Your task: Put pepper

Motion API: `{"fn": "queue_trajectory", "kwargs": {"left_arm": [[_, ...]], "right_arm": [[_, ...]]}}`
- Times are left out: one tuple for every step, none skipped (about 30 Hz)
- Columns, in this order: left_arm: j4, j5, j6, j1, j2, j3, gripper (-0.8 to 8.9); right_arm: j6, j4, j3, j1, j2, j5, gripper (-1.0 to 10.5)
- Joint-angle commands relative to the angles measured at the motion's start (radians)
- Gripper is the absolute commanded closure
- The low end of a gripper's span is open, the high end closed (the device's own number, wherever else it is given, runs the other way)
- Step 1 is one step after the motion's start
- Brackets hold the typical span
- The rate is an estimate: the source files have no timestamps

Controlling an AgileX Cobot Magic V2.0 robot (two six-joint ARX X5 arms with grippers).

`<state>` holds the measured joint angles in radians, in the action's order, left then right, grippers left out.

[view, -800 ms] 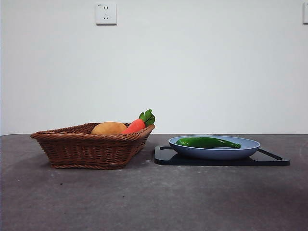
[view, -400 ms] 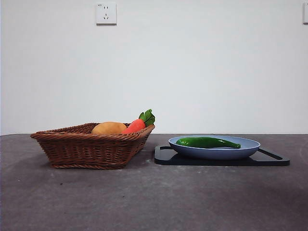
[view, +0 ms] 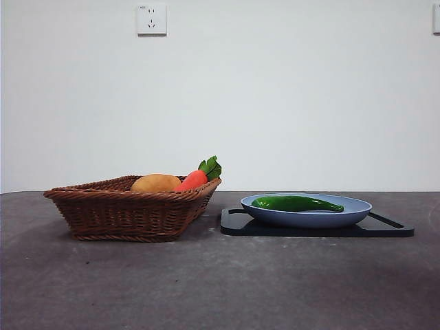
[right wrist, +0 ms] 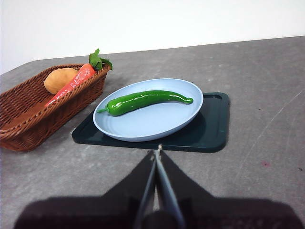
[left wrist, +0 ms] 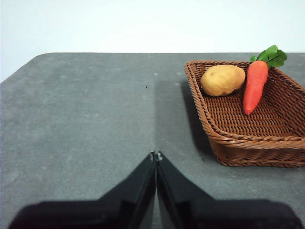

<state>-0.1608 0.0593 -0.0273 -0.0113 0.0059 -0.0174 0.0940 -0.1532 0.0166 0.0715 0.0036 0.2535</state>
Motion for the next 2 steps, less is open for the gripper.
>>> {"fn": "queue_trajectory", "kwargs": {"left_arm": [[0.01, -0.003, -0.006, -0.004, -0.005, 0.011, 8.05], [0.01, -0.003, -0.006, -0.004, -0.005, 0.011, 8.05]], "right_arm": [[0.01, -0.004, -0.009, 0.001, -0.004, 0.001, 9.4], [0.01, -0.004, -0.009, 0.001, -0.004, 0.001, 9.4]]}}
